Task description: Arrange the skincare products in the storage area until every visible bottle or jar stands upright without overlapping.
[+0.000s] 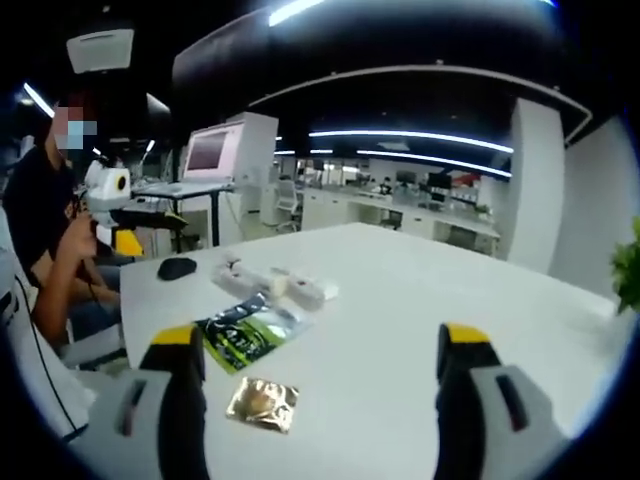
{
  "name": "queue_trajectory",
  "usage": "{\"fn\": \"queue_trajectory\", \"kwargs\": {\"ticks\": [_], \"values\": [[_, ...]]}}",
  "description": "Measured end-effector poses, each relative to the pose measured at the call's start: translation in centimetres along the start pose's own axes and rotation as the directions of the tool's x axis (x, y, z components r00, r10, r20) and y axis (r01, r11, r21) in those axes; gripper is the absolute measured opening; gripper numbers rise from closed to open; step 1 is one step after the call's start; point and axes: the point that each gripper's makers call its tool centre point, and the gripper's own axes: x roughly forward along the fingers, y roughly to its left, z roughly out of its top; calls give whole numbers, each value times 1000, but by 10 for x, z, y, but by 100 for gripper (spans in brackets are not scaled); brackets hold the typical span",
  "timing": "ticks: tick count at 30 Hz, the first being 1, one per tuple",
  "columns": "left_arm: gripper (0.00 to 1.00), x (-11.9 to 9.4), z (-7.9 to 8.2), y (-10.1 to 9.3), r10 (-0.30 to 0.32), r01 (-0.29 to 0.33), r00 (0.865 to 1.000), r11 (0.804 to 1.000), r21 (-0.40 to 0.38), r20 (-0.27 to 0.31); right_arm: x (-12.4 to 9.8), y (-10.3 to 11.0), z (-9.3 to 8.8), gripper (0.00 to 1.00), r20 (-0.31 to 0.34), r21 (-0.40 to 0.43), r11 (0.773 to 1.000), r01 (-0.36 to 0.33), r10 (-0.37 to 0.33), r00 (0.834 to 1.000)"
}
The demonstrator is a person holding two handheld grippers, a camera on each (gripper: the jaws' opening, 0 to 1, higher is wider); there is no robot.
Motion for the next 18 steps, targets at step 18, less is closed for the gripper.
{"fn": "queue_trajectory", "kwargs": {"ticks": [18], "values": [[99,2,-12,2,10,-10,999,1000,-5,-35,40,25,15,95,-14,-19,986,-163,163,987]]}}
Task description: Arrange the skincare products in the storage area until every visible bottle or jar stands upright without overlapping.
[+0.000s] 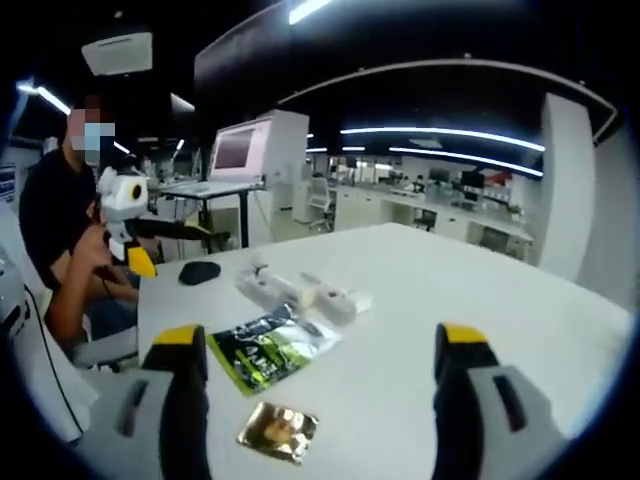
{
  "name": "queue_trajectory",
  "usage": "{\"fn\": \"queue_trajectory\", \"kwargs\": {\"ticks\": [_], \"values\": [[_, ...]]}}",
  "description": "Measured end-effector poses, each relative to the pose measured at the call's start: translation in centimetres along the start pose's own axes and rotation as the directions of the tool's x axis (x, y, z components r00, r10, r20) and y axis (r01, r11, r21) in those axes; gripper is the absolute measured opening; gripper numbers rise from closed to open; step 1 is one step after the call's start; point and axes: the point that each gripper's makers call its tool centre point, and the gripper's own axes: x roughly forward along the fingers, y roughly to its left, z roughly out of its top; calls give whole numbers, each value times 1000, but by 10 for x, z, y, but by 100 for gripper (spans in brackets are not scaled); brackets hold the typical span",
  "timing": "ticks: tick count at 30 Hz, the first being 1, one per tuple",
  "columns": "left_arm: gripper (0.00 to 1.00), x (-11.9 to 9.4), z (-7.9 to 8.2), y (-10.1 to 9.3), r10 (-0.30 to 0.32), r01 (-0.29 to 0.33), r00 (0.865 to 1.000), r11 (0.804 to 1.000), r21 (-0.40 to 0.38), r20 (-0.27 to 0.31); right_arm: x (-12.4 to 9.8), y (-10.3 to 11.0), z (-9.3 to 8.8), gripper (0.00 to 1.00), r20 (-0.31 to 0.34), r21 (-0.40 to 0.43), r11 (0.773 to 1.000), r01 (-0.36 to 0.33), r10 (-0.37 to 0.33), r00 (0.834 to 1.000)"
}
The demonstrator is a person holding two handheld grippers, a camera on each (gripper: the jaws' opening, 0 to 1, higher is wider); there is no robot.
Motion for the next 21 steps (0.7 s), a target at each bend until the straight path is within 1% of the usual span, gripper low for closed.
{"fn": "queue_trajectory", "kwargs": {"ticks": [5,7,9,10,13,17,21], "values": [[99,-4,-1,4,21,-21,1000,1000,-7,4,11,1,3,95,-10,-8,999,-44,44,999],[99,-4,-1,4,22,-22,1000,1000,-14,5,16,3,8,93,15,23,997,-74,73,997],[99,-4,-3,5,25,-25,1000,1000,-19,2,22,4,8,93,12,45,993,-105,105,994],[99,-3,-3,5,25,-25,1000,1000,-17,0,26,3,9,93,7,46,993,-110,110,994],[99,-3,-3,3,25,-25,1000,1000,-17,0,32,4,9,94,-17,13,992,-124,124,992],[99,2,-5,1,20,-20,1000,1000,-24,-5,40,2,14,94,-12,16,990,-138,138,990],[99,4,-5,-4,12,-12,1000,1000,-23,-5,45,2,14,94,-37,-7,987,-160,160,986]]}}
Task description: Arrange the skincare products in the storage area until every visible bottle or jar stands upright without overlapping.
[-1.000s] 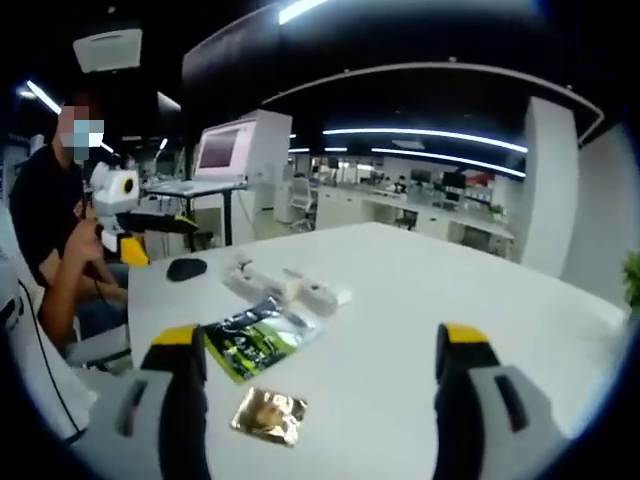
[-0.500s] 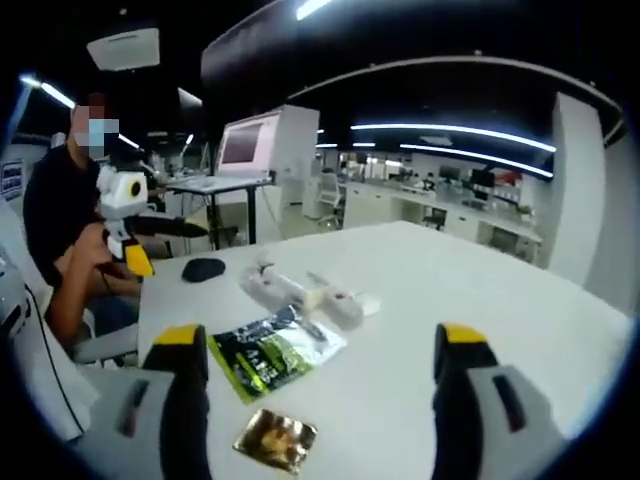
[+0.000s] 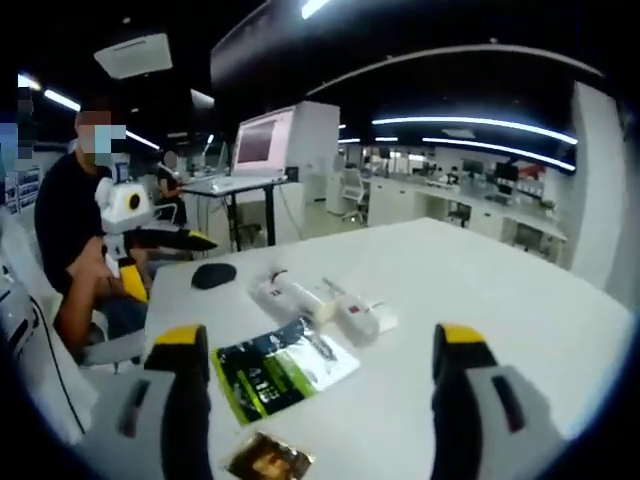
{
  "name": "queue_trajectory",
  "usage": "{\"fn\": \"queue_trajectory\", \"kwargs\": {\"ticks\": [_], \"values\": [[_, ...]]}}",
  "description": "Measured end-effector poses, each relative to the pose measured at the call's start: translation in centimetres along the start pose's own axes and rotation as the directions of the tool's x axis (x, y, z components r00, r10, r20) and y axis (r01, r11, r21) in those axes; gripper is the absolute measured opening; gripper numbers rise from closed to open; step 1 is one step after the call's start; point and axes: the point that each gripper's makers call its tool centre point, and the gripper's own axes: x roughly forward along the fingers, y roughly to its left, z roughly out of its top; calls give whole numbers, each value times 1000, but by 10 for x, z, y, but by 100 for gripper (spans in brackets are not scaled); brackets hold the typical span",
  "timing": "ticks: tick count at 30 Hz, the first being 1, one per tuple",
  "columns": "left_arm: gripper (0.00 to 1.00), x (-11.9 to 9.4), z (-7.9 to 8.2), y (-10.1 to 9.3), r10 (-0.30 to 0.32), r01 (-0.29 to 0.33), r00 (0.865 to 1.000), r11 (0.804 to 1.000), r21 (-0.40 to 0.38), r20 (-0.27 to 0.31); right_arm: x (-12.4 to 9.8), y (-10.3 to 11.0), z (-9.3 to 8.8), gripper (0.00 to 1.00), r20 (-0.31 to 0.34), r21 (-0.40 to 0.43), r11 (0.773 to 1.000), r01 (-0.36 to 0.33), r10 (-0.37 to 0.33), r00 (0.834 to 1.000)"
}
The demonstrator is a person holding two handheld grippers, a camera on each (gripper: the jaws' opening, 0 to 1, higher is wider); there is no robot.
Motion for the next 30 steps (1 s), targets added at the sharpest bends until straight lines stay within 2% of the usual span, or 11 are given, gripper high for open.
{"fn": "queue_trajectory", "kwargs": {"ticks": [5,6,9,17,23,27,30], "values": [[99,0,-1,-1,3,-3,1000,1000,2,-5,8,2,1,92,-24,-18,999,-34,33,999],[99,0,-1,0,4,-4,1000,1000,3,-5,15,0,4,90,-27,-23,999,-41,40,999],[99,1,0,0,9,-9,1000,1000,2,-3,27,1,14,88,-5,-28,997,-68,67,998],[99,1,1,0,7,-7,1000,1000,0,0,46,7,22,86,-11,-29,993,-113,113,994],[99,1,2,4,18,-18,1000,1000,8,1,61,4,22,85,-38,-69,992,-108,105,994],[99,0,1,6,24,-24,1000,1000,2,-5,66,6,19,80,-49,-78,987,-138,135,990],[99,1,1,6,25,-25,1000,1000,3,-7,72,4,14,77,-83,-110,986,-126,117,990]]}}
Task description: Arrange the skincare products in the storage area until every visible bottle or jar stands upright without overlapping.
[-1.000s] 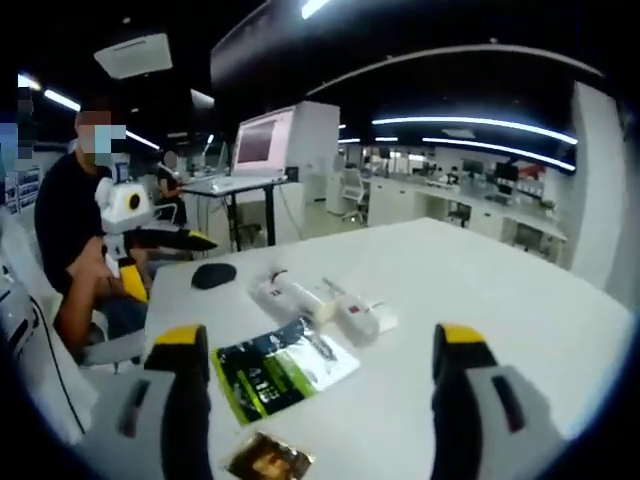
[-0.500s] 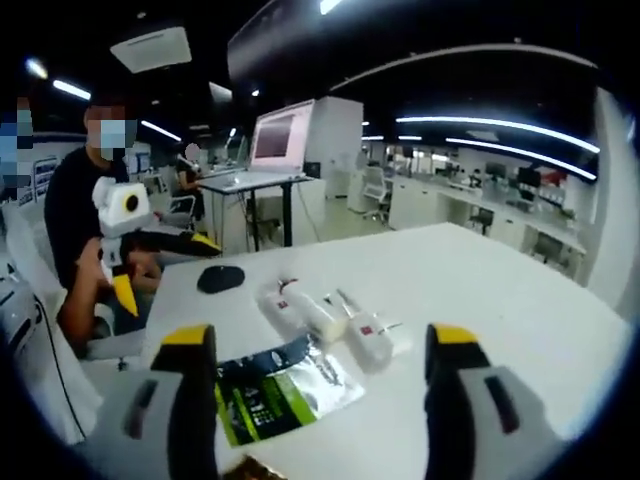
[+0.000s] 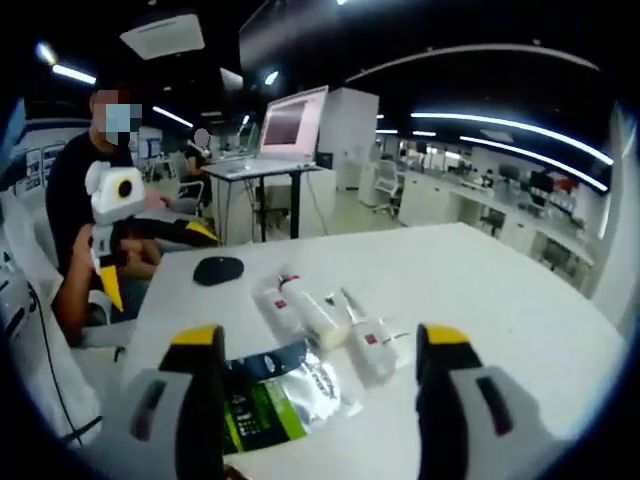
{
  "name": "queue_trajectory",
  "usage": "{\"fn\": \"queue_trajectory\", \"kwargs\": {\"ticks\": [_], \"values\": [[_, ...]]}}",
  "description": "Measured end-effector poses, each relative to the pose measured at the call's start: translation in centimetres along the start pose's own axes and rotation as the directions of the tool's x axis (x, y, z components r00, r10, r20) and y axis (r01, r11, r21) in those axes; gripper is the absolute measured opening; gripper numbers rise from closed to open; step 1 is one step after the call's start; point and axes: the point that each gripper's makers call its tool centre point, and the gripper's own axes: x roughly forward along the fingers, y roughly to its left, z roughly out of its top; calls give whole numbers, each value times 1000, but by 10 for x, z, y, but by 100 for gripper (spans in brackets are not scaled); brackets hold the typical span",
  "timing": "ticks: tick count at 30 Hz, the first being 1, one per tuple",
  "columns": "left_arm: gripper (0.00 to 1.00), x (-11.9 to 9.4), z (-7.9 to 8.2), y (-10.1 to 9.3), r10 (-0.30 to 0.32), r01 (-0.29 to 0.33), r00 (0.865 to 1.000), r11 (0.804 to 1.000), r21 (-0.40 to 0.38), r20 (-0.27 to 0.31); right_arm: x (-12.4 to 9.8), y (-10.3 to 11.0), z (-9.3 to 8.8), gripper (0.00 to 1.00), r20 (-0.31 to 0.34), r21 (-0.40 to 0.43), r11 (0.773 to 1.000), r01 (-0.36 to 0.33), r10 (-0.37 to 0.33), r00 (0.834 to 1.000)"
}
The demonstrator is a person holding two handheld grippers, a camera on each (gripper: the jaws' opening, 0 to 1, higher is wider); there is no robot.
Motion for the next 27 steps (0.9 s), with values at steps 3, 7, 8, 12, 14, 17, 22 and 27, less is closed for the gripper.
{"fn": "queue_trajectory", "kwargs": {"ticks": [3,7,8,12,14,17,22,27], "values": [[99,1,-1,0,-2,2,1000,1000,-5,-1,4,3,0,75,1,-12,1000,-12,12,1000],[99,1,-2,0,-4,4,1000,1000,-5,-5,12,5,0,72,4,0,1000,-32,32,999],[99,1,-2,0,-5,4,1000,1000,-6,-5,14,6,0,72,4,-1,999,-35,35,999],[99,0,-3,2,8,-8,1000,1000,5,-15,21,8,1,70,-10,-15,998,-56,56,998],[99,0,-2,1,-2,2,1000,1000,-5,-9,24,9,4,68,-7,-27,998,-64,64,998],[99,-2,-2,4,15,-15,1000,1000,8,-14,30,14,6,70,-5,-26,996,-85,85,996],[99,-5,-3,8,27,-27,999,1000,11,-16,39,19,13,67,14,-47,993,-104,105,994],[99,-6,-4,14,33,-33,999,999,4,-15,48,24,13,65,-5,-67,991,-116,116,993]]}}
